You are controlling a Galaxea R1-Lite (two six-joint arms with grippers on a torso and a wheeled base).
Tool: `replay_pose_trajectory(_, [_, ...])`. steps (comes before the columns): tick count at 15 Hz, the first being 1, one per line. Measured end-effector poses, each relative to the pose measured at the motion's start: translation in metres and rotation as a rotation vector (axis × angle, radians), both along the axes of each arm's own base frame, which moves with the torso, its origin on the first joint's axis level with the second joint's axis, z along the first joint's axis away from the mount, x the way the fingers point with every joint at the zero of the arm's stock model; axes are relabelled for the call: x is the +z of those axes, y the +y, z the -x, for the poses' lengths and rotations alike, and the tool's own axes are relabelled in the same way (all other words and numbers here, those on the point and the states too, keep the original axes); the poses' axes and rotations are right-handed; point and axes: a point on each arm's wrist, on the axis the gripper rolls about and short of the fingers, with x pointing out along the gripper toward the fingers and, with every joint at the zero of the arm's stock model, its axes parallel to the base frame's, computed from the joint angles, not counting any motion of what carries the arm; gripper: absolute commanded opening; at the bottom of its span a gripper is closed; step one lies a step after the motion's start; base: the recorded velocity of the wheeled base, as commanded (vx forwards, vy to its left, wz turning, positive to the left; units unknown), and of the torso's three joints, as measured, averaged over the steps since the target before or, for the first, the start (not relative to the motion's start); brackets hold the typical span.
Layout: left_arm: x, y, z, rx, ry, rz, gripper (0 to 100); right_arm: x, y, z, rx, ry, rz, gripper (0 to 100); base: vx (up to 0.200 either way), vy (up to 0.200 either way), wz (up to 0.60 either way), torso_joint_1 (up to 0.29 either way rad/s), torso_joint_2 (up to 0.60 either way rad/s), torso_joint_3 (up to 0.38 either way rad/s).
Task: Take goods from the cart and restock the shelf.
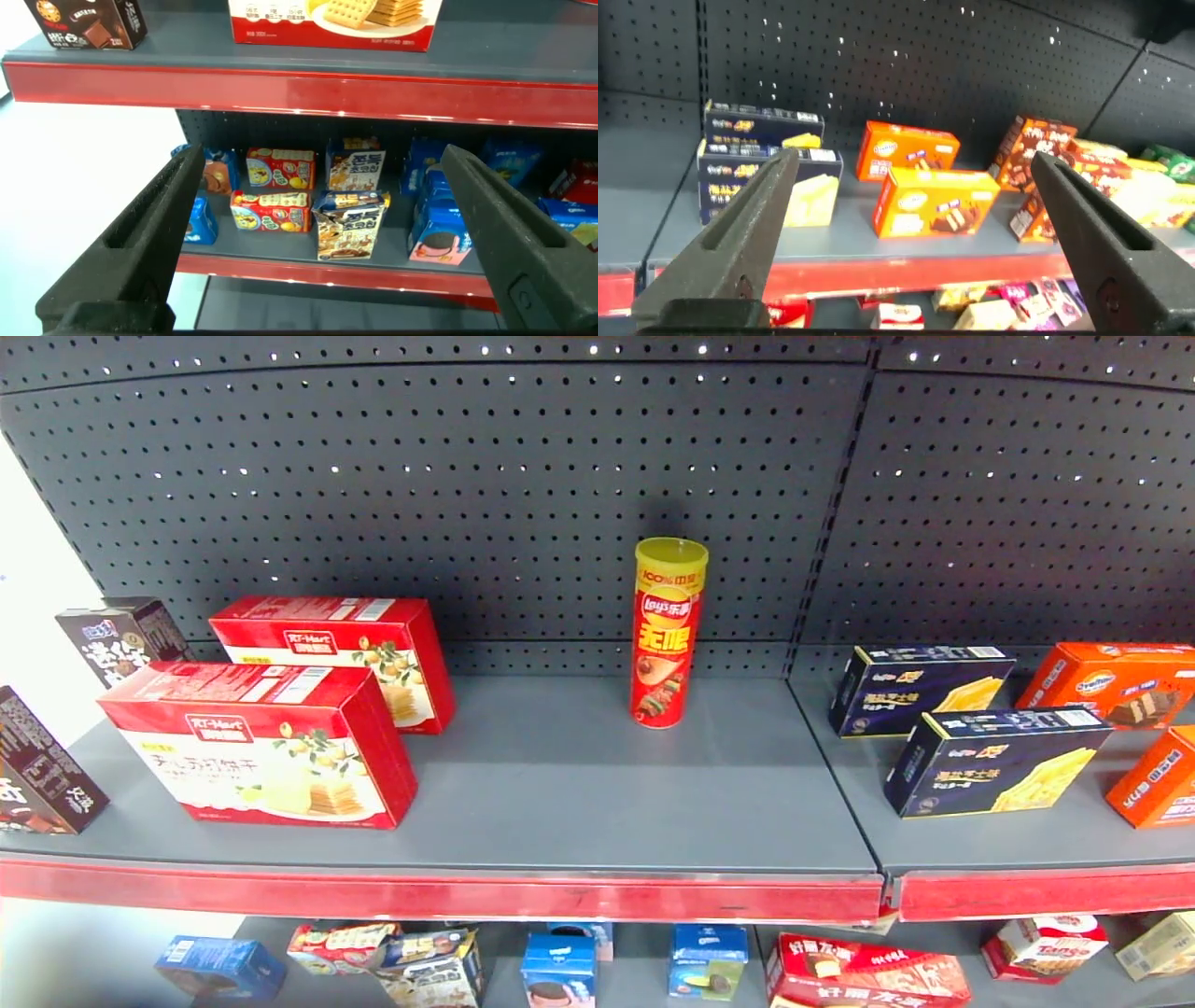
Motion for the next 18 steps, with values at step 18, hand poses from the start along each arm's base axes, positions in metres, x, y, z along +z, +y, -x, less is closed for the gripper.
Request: replay_pose_trajectory(18, [0.0, 0.0, 0.0, -0.003, 0.0, -0.001, 100, -0.02, 0.001, 0.004, -0.011, 0.039, 0.005, 100, -0.056, 0.0, -0.13, 0.003, 0.0, 0.0])
